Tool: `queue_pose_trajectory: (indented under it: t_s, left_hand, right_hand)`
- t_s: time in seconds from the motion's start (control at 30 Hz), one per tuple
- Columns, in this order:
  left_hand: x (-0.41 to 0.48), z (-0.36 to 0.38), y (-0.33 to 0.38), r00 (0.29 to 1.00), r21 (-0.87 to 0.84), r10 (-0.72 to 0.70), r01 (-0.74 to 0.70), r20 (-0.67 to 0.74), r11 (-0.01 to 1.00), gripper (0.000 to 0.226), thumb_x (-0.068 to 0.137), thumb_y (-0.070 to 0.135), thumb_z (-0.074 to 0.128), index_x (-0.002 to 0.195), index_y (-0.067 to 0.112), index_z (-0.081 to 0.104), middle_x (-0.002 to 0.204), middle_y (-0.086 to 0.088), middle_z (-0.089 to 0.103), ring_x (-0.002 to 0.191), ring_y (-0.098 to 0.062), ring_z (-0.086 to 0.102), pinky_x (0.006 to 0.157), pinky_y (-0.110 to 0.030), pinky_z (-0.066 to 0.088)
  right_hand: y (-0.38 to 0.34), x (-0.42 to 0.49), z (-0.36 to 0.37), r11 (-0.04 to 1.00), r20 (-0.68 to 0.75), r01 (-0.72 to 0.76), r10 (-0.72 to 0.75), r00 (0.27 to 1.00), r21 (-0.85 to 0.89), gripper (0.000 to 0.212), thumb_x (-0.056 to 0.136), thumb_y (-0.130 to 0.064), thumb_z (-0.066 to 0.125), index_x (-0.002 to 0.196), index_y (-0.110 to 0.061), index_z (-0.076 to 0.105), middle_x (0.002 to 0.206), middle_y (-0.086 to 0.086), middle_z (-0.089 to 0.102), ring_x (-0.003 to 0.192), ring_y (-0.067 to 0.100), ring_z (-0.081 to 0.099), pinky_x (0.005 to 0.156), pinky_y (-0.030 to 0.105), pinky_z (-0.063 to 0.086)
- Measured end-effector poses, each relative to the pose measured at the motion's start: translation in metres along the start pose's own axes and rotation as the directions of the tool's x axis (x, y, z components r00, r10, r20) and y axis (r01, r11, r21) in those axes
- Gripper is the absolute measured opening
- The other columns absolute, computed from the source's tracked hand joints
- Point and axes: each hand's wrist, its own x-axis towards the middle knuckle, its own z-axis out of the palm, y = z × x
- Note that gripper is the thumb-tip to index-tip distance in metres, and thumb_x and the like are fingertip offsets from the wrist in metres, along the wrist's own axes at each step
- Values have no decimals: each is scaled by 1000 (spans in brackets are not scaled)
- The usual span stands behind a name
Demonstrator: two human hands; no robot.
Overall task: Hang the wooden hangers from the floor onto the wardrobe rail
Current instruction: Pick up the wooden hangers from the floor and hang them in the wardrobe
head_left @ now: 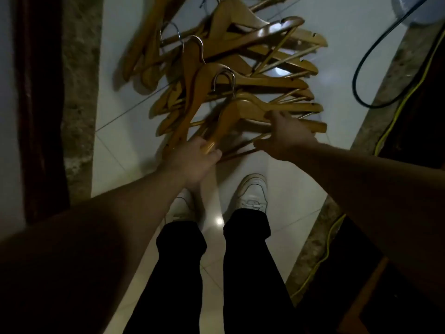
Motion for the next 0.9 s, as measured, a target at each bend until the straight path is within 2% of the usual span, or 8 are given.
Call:
queue_pose_trajectory:
  t_s: [0.07, 0.17, 0.23, 0.33, 0.4, 0.57, 0.67, 0.9]
  left_hand:
    - [15, 6, -4, 993, -2, 17, -18, -115, 1000, 56, 89, 48, 64, 137, 25, 49, 137, -4, 53, 122, -27, 53, 98, -42, 46]
    - [34, 17, -9, 978, 13, 27, -25, -209, 1000, 66, 82, 42, 70, 140, 27, 42, 141, -5, 47, 114, -32, 58, 85, -53, 56]
    - [47, 24, -9, 977, 38, 36, -29, -209, 999, 71, 82, 39, 71, 144, 28, 38, 143, -5, 46, 115, -36, 58, 83, -55, 57]
    - [66, 30, -8, 977, 91, 37, -18, -211, 996, 75, 84, 36, 71, 149, 26, 34, 148, -6, 45, 129, -35, 50, 98, -54, 49]
    - [78, 33, -8, 977, 103, 50, -29, -205, 994, 80, 83, 37, 72, 151, 24, 33, 149, -7, 44, 133, -35, 46, 102, -55, 45]
    - [96, 45, -5, 983, 105, 49, -31, -175, 994, 81, 85, 26, 74, 152, 19, 29, 145, -10, 50, 130, -34, 51, 103, -49, 46]
    - [101, 53, -5, 980, 160, 67, -36, -189, 986, 75, 85, 24, 74, 149, 16, 33, 147, -12, 44, 131, -37, 47, 103, -49, 46]
    - [120, 62, -10, 980, 222, 57, -13, -193, 975, 58, 85, 33, 75, 132, 14, 47, 140, -12, 51, 127, -39, 49, 100, -54, 46]
  right_hand:
    - [4, 11, 4, 1000, -74, 1, -1, 997, -8, 72, 82, -37, 76, 142, -17, 40, 143, 10, 46, 128, 31, 46, 96, 43, 47]
    - [11, 25, 13, 999, -107, -16, 13, 994, -32, 79, 81, -31, 78, 146, -20, 34, 148, 10, 41, 133, 33, 41, 101, 48, 47]
    - [16, 37, 18, 999, -121, -14, 8, 993, -51, 80, 81, -29, 77, 147, -21, 32, 149, 10, 39, 133, 34, 40, 101, 50, 46]
    - [20, 54, 22, 999, -140, 5, -12, 990, -51, 75, 82, -29, 77, 144, -21, 34, 145, 10, 42, 130, 34, 43, 99, 50, 46]
    - [20, 64, 26, 999, -132, 12, -16, 991, -37, 70, 83, -30, 75, 141, -21, 37, 141, 10, 44, 127, 34, 45, 98, 50, 47]
    - [21, 83, 35, 990, -175, -33, 9, 985, -134, 67, 81, -28, 77, 137, -20, 40, 140, 12, 43, 126, 37, 47, 99, 57, 45]
    - [24, 92, 37, 983, -175, -40, 8, 984, -178, 70, 79, -26, 78, 137, -17, 40, 141, 14, 43, 129, 39, 44, 101, 57, 43]
    - [28, 101, 45, 971, -167, -19, -21, 986, -239, 74, 81, -48, 73, 139, -18, 39, 143, 17, 39, 130, 41, 41, 101, 58, 43]
